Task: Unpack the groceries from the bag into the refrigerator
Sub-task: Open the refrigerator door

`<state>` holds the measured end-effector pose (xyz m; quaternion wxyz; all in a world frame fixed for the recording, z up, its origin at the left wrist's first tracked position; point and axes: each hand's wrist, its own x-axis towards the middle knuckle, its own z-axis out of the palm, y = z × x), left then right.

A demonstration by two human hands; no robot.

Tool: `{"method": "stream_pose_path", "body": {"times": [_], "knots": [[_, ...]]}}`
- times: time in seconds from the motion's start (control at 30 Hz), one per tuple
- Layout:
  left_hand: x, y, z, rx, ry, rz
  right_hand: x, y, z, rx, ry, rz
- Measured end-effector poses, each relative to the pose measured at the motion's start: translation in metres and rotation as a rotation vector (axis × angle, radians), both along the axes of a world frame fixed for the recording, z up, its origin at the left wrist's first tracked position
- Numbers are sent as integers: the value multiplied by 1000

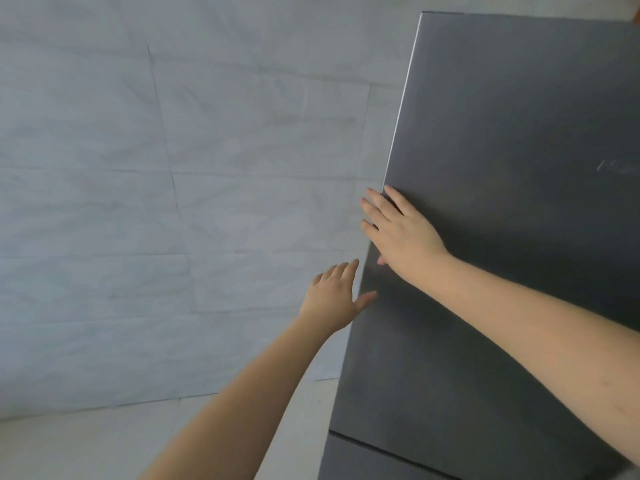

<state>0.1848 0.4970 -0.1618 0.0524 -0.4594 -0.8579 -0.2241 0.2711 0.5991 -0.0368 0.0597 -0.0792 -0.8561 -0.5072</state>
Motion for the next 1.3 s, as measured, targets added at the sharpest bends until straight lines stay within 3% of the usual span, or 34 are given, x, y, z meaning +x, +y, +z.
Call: {"method": "stream_pose_path", "body": {"times": [0.13,0.33,0.83,1.3], "knots": [[1,16,3,1,-336,-38,-7,-3,6,52,-100,-8],[3,27,-9,234,-534,81,-7,-8,8,42,-71,10],[10,13,-13,201,-335,72,1,-29,9,-17,-11,48],[75,-61,-27,230,-104,-112,85,-84,-1,-98,29,119]]}}
